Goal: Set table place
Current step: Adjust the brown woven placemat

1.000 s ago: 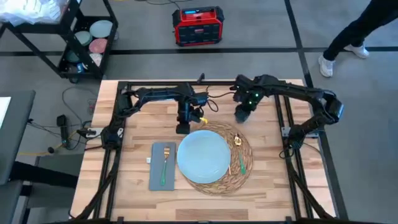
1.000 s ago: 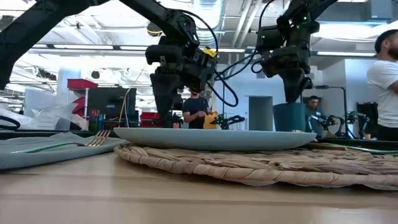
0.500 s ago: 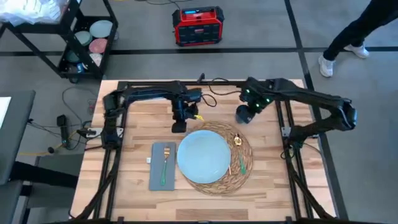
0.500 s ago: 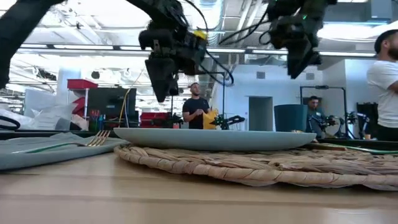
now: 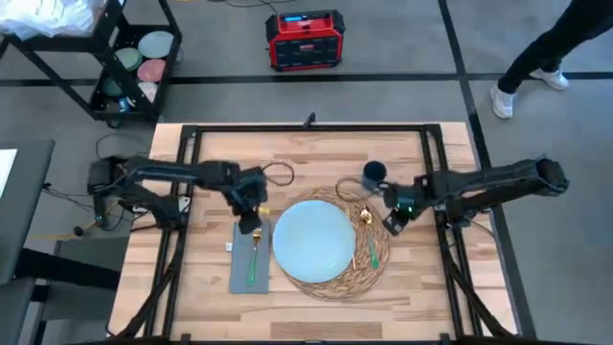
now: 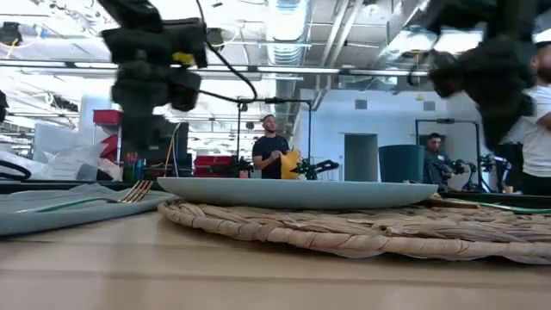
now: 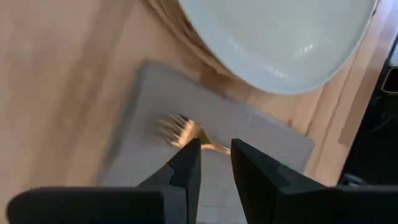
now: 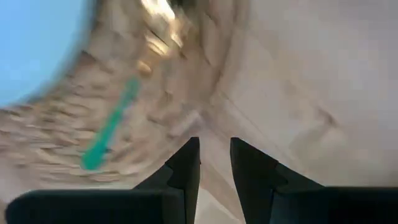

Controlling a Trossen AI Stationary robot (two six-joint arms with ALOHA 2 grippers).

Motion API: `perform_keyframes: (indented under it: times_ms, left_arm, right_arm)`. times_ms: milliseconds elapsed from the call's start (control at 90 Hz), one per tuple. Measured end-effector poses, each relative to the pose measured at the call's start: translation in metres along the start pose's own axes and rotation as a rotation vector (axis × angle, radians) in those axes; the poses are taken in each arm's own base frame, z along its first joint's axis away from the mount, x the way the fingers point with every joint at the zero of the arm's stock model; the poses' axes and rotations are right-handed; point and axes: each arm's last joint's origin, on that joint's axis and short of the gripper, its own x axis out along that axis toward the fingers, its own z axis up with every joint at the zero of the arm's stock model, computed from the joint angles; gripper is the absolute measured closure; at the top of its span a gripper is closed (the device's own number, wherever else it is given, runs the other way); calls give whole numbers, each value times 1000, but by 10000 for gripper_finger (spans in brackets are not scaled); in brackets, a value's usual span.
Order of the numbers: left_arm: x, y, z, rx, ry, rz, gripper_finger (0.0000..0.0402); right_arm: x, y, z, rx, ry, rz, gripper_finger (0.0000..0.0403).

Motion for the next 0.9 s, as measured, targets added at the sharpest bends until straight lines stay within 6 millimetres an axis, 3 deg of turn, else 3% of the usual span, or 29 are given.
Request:
perform_keyframes:
  times_ms: [178, 411, 900]
  left_arm:
    - [12, -10, -16, -7, 22, 50, 331]
    - [17, -18, -19, -1, -14, 101, 331]
    - [18, -21, -18, 9, -37, 101, 331]
  right_arm:
    - [30, -7, -17, 53, 8, 15, 325]
    - [59, -11, -24, 140, -15, 71, 325]
    - [71, 8, -26, 168, -65, 169, 325]
